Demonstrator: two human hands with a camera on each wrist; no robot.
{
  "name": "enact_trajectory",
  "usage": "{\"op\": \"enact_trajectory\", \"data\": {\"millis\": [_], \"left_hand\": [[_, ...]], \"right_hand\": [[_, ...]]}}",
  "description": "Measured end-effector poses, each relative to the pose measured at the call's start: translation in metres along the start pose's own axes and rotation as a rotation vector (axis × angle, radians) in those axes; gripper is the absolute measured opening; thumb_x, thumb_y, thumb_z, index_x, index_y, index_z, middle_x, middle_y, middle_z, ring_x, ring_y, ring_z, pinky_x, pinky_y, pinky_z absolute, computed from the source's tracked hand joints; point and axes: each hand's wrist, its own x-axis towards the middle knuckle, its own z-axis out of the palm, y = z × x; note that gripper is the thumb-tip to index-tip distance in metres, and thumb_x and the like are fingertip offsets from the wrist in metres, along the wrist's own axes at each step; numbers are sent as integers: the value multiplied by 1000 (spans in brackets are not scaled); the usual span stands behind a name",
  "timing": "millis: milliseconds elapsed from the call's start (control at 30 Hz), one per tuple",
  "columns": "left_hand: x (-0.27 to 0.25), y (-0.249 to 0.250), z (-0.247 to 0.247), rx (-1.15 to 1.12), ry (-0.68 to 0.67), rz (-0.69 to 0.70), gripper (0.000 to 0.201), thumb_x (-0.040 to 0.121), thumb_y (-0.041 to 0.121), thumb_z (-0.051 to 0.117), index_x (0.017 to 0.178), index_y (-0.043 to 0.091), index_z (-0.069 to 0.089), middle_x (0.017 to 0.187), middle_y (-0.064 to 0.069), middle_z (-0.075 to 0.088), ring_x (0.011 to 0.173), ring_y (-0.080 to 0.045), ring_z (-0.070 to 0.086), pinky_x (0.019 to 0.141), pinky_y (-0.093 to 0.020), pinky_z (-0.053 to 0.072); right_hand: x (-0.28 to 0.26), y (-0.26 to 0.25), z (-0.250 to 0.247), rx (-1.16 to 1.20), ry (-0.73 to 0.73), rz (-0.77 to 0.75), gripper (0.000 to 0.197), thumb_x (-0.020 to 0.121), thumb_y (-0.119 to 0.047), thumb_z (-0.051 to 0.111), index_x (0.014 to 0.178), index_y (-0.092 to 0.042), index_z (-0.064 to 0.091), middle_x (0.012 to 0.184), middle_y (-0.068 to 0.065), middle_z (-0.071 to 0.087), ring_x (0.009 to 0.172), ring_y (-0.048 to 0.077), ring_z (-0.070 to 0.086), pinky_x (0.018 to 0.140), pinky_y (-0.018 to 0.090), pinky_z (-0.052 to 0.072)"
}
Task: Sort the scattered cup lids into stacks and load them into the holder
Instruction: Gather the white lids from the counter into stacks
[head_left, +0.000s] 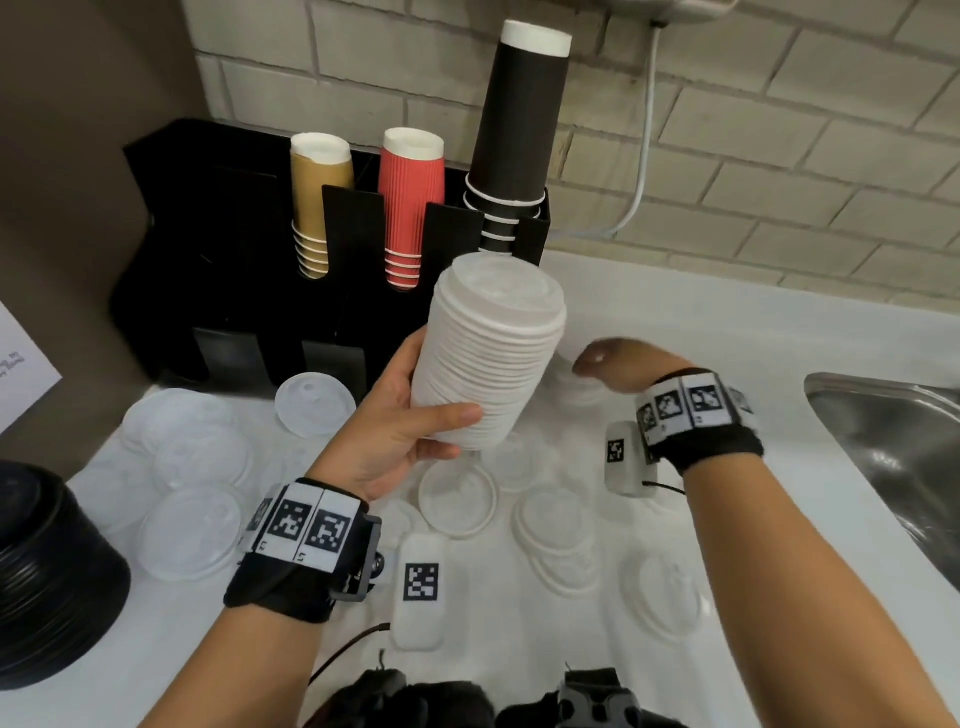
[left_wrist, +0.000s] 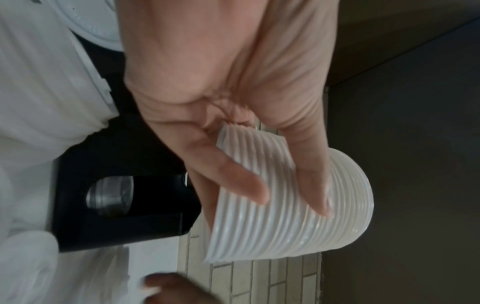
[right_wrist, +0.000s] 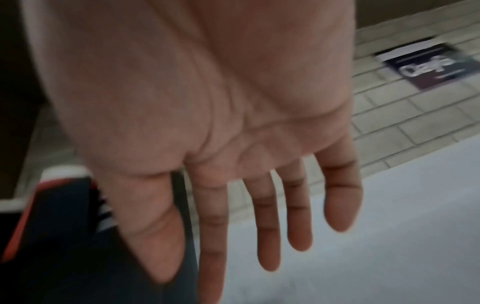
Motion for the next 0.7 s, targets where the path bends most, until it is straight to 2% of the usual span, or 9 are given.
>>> {"op": "enact_trajectory", "data": {"millis": [67, 133, 233, 367, 467, 567, 633, 700], "left_hand": [[0, 1, -3, 4, 10, 5, 77, 57, 24, 82, 123, 48, 51, 114, 12, 69, 103, -13, 68, 51, -19, 53], [0, 2, -6, 8, 19, 9, 75, 57, 25, 82, 121, 49, 52, 113, 12, 69, 103, -13, 69, 51, -19, 53], [0, 3, -10, 11, 33, 14, 74, 57, 26, 82, 121, 49, 52, 113, 13, 69, 103, -13, 68, 51, -18, 53], [0, 3, -11, 15, 41, 18, 73, 59, 26, 81, 122, 48, 52, 112, 13, 69, 103, -12, 68, 51, -18, 53], [0, 3, -10, 21, 46, 19, 74, 58, 26, 81, 123, 47, 51, 112, 13, 70, 103, -12, 68, 51, -18, 53], [-2, 3, -9, 27, 41, 18, 75, 57, 26, 81, 123, 48, 51, 112, 13, 69, 103, -12, 68, 52, -19, 53], [-4, 4, -8, 35, 38, 18, 72, 57, 27, 81, 119, 52, 53, 113, 14, 69, 104, -12, 68, 53, -19, 53], [-5, 5, -8, 38, 38, 19, 70, 57, 28, 81, 115, 55, 54, 112, 15, 69, 103, -11, 68, 54, -19, 53]], "right_hand": [[10, 1, 16, -207, -103, 42, 39, 96, -31, 49, 134, -24, 53, 141, 7, 48, 126, 27, 47, 101, 32, 37], [17, 4, 26, -306, -76, 67, 45, 93, -37, 52, 137, -29, 48, 140, 8, 48, 124, 29, 49, 97, 32, 39], [24, 12, 32, -328, -60, 97, 52, 88, -44, 58, 137, -31, 44, 137, 9, 46, 121, 31, 49, 94, 34, 40], [34, 14, 30, -366, -90, 84, 49, 86, -54, 56, 124, -24, 58, 131, 8, 50, 117, 29, 51, 86, 32, 38], [43, 15, 31, -400, -67, 114, 60, 85, -58, 54, 132, -21, 54, 136, 11, 44, 123, 32, 45, 95, 35, 39], [53, 15, 37, -412, -29, 122, 68, 80, -65, 56, 123, -12, 57, 133, 14, 44, 123, 32, 41, 97, 37, 39], [57, 14, 41, -376, -36, 97, 65, 79, -62, 59, 115, -8, 59, 128, 15, 47, 120, 30, 43, 91, 36, 43], [59, 14, 41, -368, -56, 70, 52, 81, -53, 60, 106, -8, 61, 125, 14, 50, 116, 26, 46, 82, 33, 43]]}}
